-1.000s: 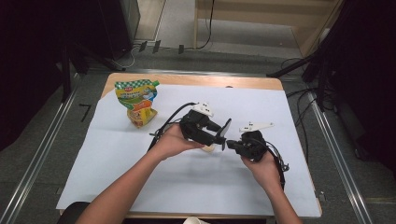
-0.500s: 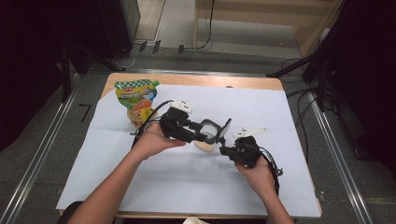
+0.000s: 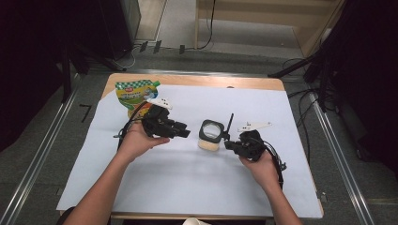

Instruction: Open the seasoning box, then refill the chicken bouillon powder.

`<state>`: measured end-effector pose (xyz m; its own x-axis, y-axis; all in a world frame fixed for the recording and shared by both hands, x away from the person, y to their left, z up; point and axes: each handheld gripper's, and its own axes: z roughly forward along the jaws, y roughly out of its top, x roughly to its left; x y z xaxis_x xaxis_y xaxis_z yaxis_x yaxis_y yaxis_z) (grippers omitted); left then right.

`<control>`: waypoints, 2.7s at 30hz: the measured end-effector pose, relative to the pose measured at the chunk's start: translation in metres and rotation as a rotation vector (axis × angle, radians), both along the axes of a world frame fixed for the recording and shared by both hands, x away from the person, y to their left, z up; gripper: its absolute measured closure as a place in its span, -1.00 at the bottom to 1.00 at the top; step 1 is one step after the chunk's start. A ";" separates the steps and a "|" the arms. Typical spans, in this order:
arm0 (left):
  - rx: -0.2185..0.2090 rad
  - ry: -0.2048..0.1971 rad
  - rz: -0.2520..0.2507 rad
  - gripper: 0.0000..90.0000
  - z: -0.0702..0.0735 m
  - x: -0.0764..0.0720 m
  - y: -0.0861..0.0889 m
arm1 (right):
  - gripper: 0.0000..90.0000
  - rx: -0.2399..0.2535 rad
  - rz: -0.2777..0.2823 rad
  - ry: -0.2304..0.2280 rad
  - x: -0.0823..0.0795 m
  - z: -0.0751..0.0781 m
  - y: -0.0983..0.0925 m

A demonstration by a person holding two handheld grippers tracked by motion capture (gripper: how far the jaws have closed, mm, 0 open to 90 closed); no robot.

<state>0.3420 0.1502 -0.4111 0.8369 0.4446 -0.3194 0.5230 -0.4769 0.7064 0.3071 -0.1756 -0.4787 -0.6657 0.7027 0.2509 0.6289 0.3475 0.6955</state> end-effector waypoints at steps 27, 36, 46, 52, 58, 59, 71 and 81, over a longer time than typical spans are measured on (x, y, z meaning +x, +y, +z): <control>0.032 -0.028 0.134 0.30 0.005 0.004 0.066 | 0.62 0.043 -0.025 -0.018 0.004 0.005 -0.014; 0.030 -0.053 0.167 0.41 0.009 0.005 0.090 | 0.47 0.065 -0.002 -0.019 -0.003 0.009 -0.014; 0.019 0.022 0.200 0.37 0.011 0.009 0.122 | 0.41 0.090 0.006 -0.009 -0.024 0.011 -0.014; 0.033 -0.025 0.246 0.30 0.019 0.008 0.142 | 0.37 0.079 0.032 -0.013 -0.027 0.010 -0.010; 0.057 -0.052 0.308 0.10 0.024 0.011 0.163 | 0.33 0.036 0.085 -0.044 -0.032 0.010 0.000; 0.064 -0.053 0.317 0.10 0.024 0.012 0.167 | 0.33 0.036 0.089 -0.043 -0.032 0.010 0.001; 0.066 -0.051 0.341 -0.05 0.014 0.036 0.176 | 0.30 0.027 0.150 -0.046 -0.044 0.009 0.023; 0.060 -0.067 0.340 0.03 0.010 0.057 0.154 | 0.28 0.013 0.174 -0.044 -0.049 0.009 0.034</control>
